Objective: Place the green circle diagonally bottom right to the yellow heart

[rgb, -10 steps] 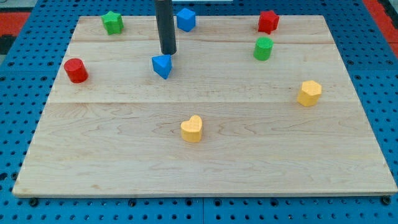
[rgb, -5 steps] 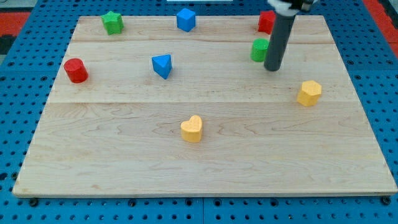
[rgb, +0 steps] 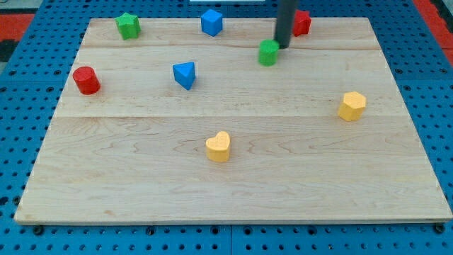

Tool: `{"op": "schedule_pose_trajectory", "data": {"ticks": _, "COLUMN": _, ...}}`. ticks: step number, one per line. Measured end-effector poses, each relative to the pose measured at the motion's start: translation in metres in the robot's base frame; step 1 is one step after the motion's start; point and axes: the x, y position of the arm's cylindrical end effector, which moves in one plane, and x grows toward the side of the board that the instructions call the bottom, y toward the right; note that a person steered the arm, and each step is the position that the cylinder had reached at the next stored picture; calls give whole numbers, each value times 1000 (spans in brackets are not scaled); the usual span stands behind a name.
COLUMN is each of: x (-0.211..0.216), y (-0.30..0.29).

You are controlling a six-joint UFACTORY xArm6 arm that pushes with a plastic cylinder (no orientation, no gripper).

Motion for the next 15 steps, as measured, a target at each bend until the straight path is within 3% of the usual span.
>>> {"op": "schedule_pose_trajectory", "data": {"ticks": 3, "x": -9, "y": -73}}
{"op": "schedule_pose_trajectory", "data": {"ticks": 5, "x": 36, "y": -23}}
{"op": "schedule_pose_trajectory", "data": {"ticks": 7, "x": 17, "y": -17}}
{"op": "schedule_pose_trajectory", "data": {"ticks": 9, "x": 111, "y": -7}}
{"op": "schedule_pose_trajectory", "data": {"ticks": 10, "x": 74, "y": -23}}
{"op": "schedule_pose_trajectory", "data": {"ticks": 11, "x": 86, "y": -47}}
{"op": "schedule_pose_trajectory", "data": {"ticks": 13, "x": 175, "y": 7}}
{"op": "schedule_pose_trajectory", "data": {"ticks": 14, "x": 154, "y": -9}}
{"op": "schedule_pose_trajectory", "data": {"ticks": 15, "x": 161, "y": -32}}
